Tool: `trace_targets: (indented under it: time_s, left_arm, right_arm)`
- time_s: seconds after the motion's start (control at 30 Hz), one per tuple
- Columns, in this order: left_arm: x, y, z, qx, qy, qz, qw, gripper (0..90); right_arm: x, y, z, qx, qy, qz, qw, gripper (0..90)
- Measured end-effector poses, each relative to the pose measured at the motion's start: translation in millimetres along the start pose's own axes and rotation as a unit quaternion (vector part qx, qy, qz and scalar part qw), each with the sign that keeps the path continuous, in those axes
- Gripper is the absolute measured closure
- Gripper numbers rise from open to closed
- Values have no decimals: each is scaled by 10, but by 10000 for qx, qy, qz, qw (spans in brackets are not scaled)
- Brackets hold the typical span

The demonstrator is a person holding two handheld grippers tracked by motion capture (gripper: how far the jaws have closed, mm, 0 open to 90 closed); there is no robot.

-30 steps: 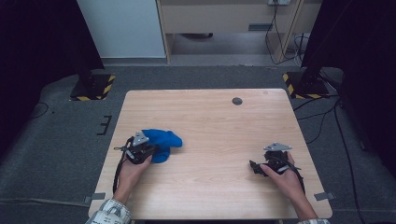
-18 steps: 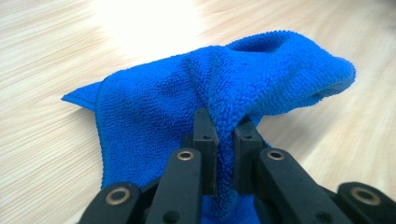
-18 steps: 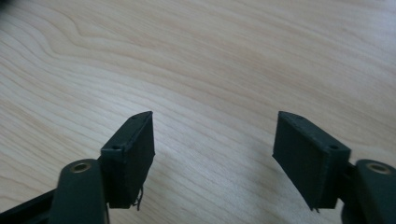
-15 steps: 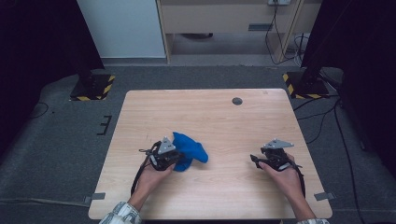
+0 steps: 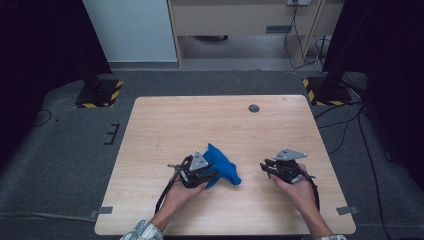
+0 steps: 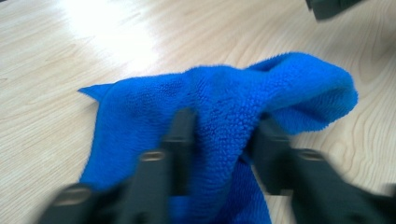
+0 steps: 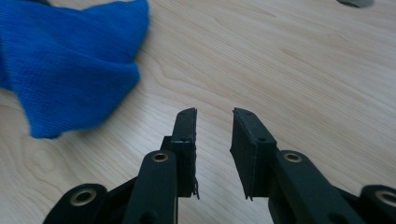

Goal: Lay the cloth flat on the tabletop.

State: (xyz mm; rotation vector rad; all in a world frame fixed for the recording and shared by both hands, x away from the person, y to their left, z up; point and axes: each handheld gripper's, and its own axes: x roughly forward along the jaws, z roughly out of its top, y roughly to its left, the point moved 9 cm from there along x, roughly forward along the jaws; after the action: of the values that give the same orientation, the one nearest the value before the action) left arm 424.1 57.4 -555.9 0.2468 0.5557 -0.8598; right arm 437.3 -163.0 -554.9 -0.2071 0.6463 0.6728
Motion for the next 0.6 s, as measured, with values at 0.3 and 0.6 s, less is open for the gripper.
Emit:
trace_targets:
  time_s: [0.3,0.6]
  left_arm:
    - [-365,81,-8,-260,-345,-57,9990,255]
    - [-524,507,-132,-611,-234,555,9963,318]
  right_arm:
    - [75,364,169,-297,-156,396,9987,651]
    - [279,601,456,-454,-316,618,9966,740]
